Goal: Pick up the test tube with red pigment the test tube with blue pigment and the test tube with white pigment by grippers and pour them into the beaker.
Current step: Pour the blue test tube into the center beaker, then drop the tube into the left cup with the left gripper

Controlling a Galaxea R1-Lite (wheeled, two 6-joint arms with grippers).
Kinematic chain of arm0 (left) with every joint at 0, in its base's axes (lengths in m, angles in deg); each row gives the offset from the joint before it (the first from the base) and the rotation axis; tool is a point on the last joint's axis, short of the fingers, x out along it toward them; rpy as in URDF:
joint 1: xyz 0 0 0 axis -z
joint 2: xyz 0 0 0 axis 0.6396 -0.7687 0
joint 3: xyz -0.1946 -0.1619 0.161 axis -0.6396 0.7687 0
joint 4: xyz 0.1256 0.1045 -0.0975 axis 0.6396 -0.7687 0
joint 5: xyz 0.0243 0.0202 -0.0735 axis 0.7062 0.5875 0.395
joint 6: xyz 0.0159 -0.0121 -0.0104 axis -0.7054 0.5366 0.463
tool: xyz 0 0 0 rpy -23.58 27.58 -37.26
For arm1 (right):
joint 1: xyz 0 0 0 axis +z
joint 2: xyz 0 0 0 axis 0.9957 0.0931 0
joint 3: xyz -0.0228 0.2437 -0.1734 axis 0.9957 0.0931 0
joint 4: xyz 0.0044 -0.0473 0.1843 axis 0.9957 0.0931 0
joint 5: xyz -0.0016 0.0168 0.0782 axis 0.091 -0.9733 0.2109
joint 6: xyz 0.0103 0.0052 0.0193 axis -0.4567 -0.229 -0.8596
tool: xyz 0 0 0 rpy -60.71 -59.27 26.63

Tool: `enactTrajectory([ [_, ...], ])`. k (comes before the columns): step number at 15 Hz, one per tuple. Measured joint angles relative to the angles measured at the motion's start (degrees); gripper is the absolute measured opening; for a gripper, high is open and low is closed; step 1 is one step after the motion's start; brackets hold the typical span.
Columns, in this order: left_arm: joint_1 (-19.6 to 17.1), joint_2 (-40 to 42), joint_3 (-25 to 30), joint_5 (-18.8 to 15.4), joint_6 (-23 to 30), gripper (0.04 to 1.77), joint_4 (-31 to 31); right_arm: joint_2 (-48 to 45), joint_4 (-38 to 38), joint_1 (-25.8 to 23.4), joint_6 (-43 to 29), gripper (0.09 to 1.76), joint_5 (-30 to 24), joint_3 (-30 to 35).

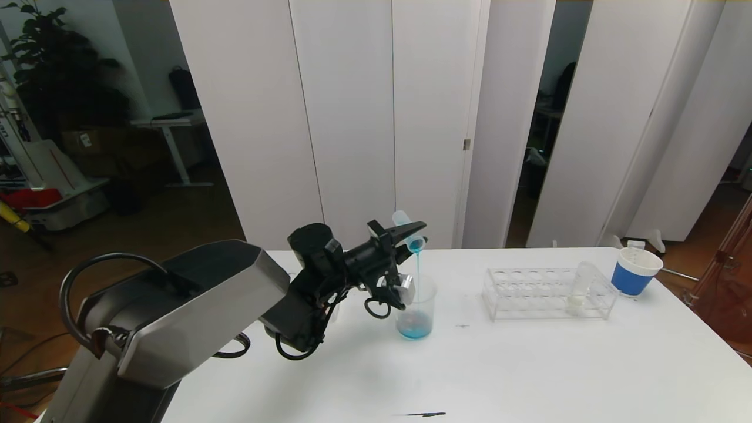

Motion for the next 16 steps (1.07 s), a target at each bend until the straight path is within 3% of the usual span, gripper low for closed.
enactTrajectory([
  [16, -0.3, 0.0, 0.2, 0.0, -1.6, 0.6, 0.5, 0.0, 0.0, 0.0, 0.0, 1.75, 0.0, 0.0],
])
